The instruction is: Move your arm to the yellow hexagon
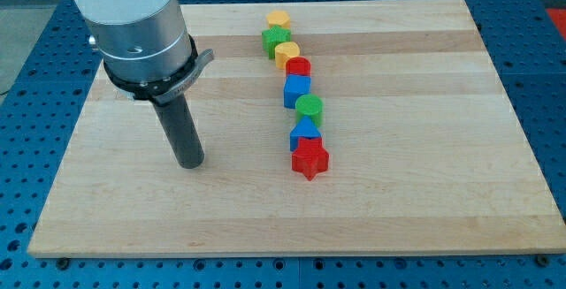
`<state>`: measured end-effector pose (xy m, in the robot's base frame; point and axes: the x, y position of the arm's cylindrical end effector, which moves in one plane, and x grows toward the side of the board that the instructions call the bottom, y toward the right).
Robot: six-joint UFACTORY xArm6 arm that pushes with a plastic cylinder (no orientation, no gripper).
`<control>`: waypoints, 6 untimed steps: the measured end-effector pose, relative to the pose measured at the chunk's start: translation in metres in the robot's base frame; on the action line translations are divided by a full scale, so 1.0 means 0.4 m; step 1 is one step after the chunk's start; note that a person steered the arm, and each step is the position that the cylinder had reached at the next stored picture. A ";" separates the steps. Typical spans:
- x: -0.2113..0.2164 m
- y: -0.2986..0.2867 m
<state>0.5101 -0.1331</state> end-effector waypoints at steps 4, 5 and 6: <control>-0.126 -0.093; -0.288 -0.098; -0.408 -0.098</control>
<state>0.3470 -0.1725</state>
